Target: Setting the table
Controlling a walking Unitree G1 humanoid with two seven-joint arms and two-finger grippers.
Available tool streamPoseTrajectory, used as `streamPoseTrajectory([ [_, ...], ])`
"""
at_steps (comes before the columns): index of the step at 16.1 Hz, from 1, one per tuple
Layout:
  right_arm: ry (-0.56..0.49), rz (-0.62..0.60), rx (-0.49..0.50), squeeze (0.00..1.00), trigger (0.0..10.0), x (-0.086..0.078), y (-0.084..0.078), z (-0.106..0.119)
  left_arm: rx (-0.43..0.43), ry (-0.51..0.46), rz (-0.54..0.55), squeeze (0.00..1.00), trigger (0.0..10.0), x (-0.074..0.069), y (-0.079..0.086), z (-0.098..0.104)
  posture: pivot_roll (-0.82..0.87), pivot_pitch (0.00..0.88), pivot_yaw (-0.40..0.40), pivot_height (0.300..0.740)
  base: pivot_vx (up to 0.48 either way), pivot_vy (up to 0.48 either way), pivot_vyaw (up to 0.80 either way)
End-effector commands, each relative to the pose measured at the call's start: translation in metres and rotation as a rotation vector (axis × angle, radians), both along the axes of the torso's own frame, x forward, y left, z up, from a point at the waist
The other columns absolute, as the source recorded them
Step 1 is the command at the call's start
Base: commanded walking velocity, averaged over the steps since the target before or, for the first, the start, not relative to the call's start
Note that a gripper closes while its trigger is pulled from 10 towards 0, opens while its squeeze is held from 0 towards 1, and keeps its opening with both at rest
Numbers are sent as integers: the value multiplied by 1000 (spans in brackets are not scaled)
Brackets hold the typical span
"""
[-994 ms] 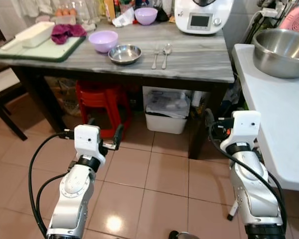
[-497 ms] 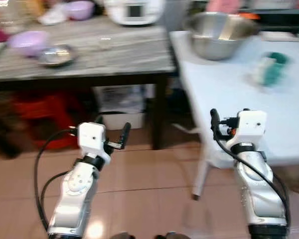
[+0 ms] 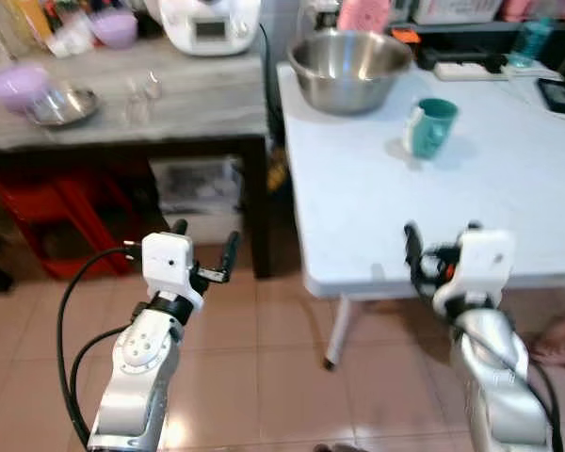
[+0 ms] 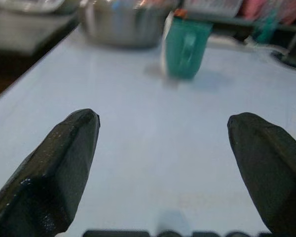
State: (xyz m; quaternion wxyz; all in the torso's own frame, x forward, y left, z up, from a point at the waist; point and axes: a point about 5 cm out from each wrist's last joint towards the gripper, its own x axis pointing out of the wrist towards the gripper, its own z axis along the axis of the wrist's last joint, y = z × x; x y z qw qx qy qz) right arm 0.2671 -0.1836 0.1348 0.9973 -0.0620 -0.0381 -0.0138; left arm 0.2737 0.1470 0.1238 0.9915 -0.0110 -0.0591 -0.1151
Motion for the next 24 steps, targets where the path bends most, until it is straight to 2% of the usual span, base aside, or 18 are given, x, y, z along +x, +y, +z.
streamPoseTrajectory([
  [1,-22,49,-47,0,10000,-5,7,2,14,-6,27,0,10000,-1,8,2,-140,154,50,740,0,0,0],
  [2,-6,38,-67,0,10000,-12,4,-3,19,-6,24,0,10000,-1,8,2,-140,154,50,740,0,0,0],
  [4,-16,-42,-155,0,10000,-11,-8,-3,28,-11,9,0,10000,0,6,4,-143,154,57,740,0,0,0],
  [5,-29,-40,-98,0,10000,-8,-9,2,26,-10,1,0,10000,0,5,3,-143,154,57,740,0,0,0],
  [6,-41,-45,-87,0,10000,-7,-10,5,25,-10,-7,0,10000,0,4,4,-143,154,57,740,0,0,0],
  [7,-65,-65,-124,0,10000,-4,-9,8,26,-13,-22,0,10000,0,1,4,-146,154,58,740,0,0,0],
  [8,-44,-77,-141,0,10000,-4,-9,8,26,-14,-28,0,10000,0,1,4,-146,154,58,740,0,0,0],
  [9,-38,35,-48,0,10000,-7,0,6,18,-13,-35,0,10000,0,0,4,-146,154,58,740,0,-244,0],
  [12,-30,17,-64,0,10000,-4,1,5,13,-11,-38,0,10000,0,-1,4,-145,157,55,740,0,-366,0],
  [14,-48,-19,-144,0,10000,2,4,8,10,-8,-44,0,10000,1,-1,4,-145,157,55,740,0,-420,0],
  [16,-55,15,-98,0,10000,4,7,9,10,-8,-45,0,10000,1,-1,4,-145,157,55,740,0,-422,0],
  [18,-73,-9,-116,0,10000,5,6,11,10,-6,-44,0,10000,1,-1,4,-145,157,55,740,0,-422,0],
  [21,-28,0,-69,0,10000,8,7,9,17,-7,-42,0,10000,2,-1,4,-142,154,54,740,0,-386,0],
  [24,-36,7,-57,0,10000,9,9,9,10,-15,-49,0,10000,3,-1,5,-142,151,57,740,0,-85,0],
])
